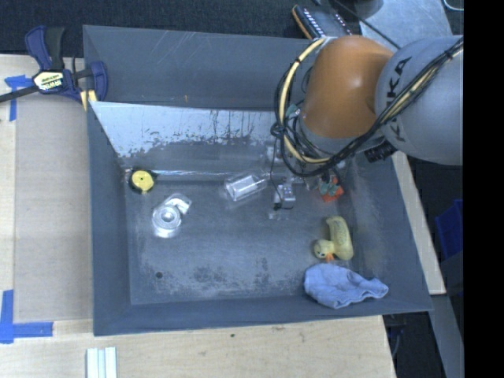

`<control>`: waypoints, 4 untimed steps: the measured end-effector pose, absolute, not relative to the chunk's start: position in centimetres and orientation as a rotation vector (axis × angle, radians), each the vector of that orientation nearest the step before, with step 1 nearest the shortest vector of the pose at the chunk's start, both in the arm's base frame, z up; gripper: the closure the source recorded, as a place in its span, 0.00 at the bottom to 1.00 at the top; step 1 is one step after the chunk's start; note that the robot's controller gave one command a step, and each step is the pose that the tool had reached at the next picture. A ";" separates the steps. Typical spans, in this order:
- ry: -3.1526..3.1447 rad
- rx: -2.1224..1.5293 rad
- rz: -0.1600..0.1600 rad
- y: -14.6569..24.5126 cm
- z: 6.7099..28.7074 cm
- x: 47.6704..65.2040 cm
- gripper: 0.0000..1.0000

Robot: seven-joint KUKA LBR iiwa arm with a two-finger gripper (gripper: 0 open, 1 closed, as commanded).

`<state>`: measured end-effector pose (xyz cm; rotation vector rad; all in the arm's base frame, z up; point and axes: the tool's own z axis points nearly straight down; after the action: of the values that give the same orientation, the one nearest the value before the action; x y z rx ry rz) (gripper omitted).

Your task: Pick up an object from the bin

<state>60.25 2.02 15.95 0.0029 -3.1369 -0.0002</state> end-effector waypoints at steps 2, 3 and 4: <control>-3.132 0.145 -0.002 3.5 6.9 62.4 0.00; -3.150 0.016 -0.001 2.5 13.0 62.3 0.00; -3.135 0.143 -0.002 3.4 7.0 62.4 0.00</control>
Offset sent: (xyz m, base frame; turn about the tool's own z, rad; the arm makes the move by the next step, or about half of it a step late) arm 0.0214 0.0150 -0.0895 -0.0920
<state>62.44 3.44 6.95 0.1433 -3.1348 -0.0017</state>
